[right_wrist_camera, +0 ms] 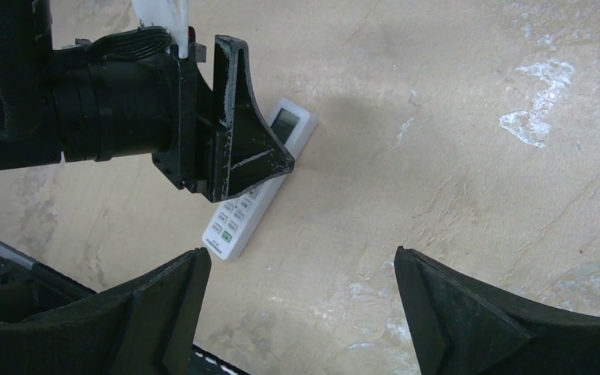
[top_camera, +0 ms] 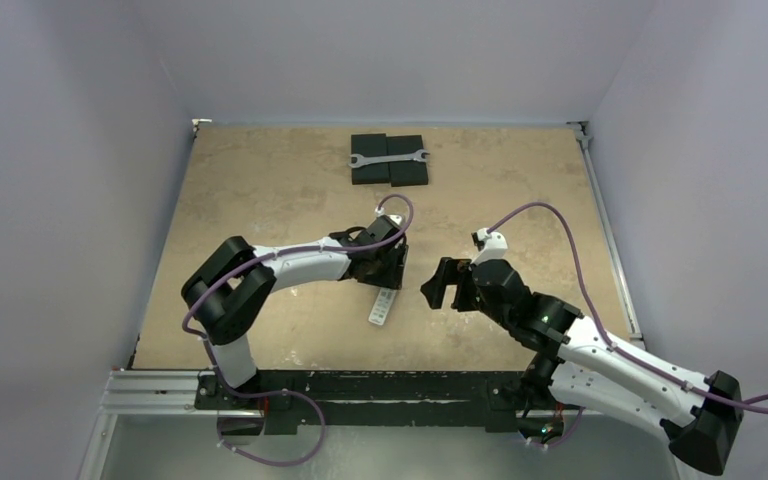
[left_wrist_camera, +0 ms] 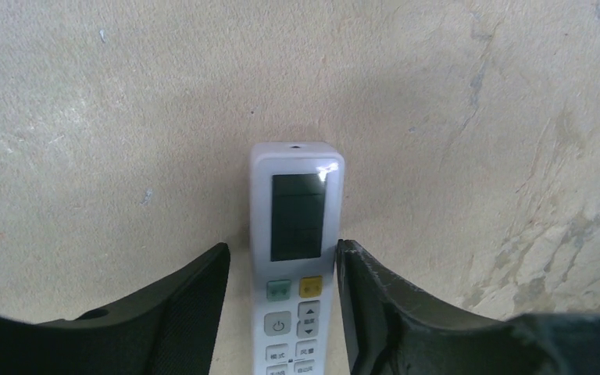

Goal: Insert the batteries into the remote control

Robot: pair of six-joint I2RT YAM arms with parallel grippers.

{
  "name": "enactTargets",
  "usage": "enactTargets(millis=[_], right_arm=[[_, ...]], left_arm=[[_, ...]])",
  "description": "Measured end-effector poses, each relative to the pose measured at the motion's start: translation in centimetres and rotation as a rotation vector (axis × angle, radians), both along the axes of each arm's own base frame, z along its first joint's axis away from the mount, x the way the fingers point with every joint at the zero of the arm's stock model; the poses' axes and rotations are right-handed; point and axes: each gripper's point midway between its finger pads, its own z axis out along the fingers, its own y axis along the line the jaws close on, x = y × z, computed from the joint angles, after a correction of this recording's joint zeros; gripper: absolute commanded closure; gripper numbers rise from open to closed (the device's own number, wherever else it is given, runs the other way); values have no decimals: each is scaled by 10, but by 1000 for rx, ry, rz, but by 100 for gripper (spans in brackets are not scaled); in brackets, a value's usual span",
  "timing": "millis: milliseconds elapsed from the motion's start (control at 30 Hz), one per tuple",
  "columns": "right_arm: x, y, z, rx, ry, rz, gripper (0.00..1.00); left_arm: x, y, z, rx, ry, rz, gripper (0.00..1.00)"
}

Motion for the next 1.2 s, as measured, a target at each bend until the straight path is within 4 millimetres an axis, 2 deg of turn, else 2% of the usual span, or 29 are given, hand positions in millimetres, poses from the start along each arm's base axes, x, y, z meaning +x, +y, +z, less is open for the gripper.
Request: enactTargets(millis=[133, 233, 333, 533, 800, 1033, 1200], right_arm=[[0, 0, -2, -8, 5, -1, 1], [0, 0, -4, -13, 8, -2, 1], [1, -2, -3, -21, 8, -8, 1], [7, -4, 14, -25, -23, -30, 1], [17, -15, 43, -41, -73, -101, 1], [24, -26, 72, -54, -127, -149, 1], [24, -35, 79, -68, -155, -164, 1]], left_arm=[[2, -2, 2, -5, -4, 0, 36], [2, -2, 3, -7, -5, 1, 16], [2, -3, 8, -14, -13, -3, 2], [4, -5, 34, -59, -57, -8, 1], [9, -5, 100, -168, -185, -13, 1], [9, 13, 163, -228, -334, -2, 1], [7, 28, 191, -236, -415, 7, 1]])
